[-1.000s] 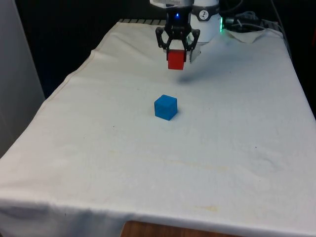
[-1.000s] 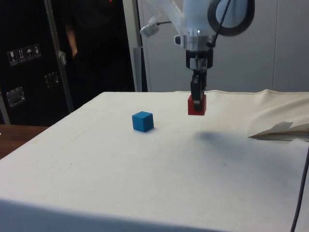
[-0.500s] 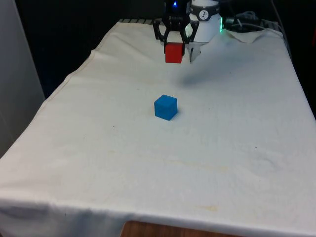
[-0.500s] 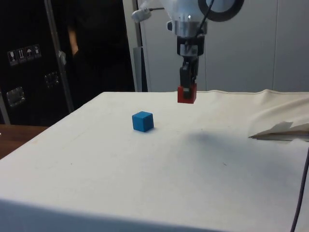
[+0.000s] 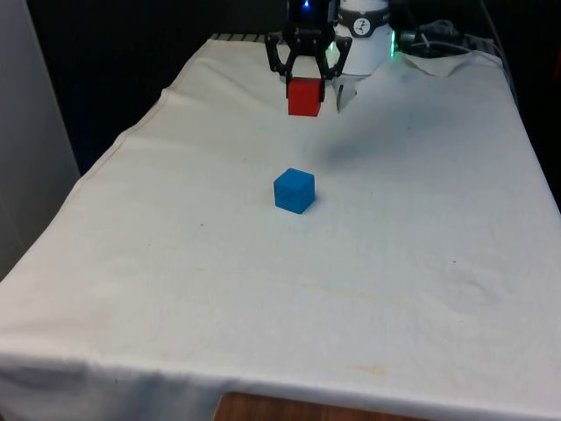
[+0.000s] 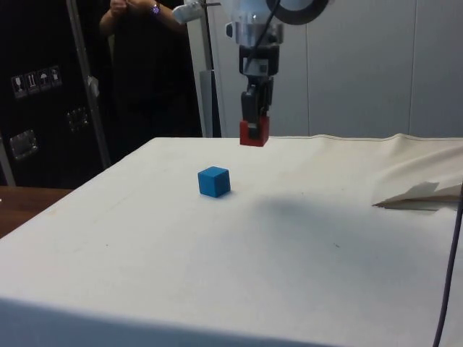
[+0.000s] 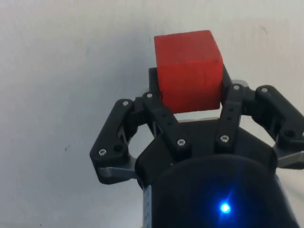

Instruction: Stack the two cubes.

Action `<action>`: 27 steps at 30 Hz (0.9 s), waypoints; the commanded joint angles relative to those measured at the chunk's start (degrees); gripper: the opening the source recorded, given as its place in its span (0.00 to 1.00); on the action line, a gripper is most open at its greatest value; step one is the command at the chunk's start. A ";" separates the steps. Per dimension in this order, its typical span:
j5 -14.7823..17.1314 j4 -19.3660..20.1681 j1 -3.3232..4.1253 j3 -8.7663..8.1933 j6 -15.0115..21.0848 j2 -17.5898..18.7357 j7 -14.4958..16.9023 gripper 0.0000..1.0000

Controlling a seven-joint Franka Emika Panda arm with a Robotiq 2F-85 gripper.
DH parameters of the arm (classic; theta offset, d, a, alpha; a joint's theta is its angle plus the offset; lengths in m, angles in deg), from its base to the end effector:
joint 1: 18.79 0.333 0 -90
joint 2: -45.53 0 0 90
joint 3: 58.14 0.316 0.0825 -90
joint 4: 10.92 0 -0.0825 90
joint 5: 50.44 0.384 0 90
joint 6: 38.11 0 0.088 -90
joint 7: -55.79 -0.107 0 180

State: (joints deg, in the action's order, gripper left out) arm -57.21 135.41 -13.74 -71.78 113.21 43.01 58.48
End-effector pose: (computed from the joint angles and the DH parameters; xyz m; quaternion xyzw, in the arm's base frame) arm 0.4582 -0.0656 0.2959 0.9975 -0.0017 0.0621 0.0327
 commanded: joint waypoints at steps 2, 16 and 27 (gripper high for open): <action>1.43 -1.49 0.29 0.23 -0.74 1.09 0.74 0.00; 2.92 -9.57 0.17 1.20 -1.32 7.79 0.80 0.00; 5.61 -15.07 -0.29 1.60 -1.32 13.58 2.29 0.00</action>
State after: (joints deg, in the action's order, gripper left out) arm -52.97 120.69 -13.69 -70.75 112.40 56.30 59.80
